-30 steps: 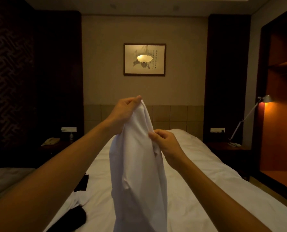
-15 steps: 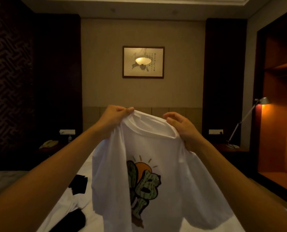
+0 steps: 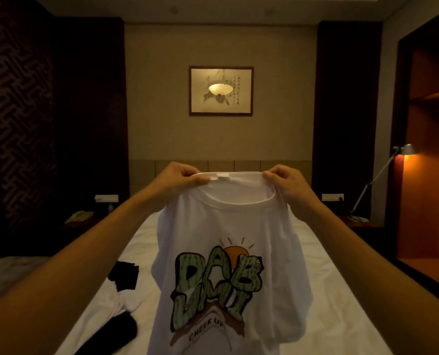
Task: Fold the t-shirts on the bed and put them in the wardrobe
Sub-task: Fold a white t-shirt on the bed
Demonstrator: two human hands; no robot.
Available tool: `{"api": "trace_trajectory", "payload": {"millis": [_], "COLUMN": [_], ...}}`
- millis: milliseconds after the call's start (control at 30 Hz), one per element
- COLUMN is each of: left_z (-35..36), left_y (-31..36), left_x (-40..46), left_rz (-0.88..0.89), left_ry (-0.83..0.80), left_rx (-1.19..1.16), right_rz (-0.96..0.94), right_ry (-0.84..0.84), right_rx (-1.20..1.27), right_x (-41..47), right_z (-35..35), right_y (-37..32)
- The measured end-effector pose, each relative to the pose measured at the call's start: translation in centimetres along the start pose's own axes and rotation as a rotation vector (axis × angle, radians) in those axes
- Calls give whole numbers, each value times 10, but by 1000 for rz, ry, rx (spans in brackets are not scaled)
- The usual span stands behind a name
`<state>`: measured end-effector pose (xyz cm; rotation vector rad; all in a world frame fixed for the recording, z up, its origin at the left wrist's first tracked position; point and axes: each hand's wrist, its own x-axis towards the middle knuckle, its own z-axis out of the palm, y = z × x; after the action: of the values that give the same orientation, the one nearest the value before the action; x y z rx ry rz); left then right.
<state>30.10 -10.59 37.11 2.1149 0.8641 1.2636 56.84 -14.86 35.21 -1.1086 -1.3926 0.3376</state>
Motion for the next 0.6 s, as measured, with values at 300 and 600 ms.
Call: {"api": "trace_trajectory", "payload": {"millis": [300, 600], "left_z": [-11, 17], "left_y": [-40, -79], "left_x": [-13, -32], "left_rz": [-116, -202], "left_ry": [-58, 222], "left_rx": [97, -257], "right_rz": [-83, 121], "right_ry": [65, -308], "right_rx": [-119, -134], "right_x": [4, -3], "right_z": [-3, -6], "right_y": [11, 34]}}
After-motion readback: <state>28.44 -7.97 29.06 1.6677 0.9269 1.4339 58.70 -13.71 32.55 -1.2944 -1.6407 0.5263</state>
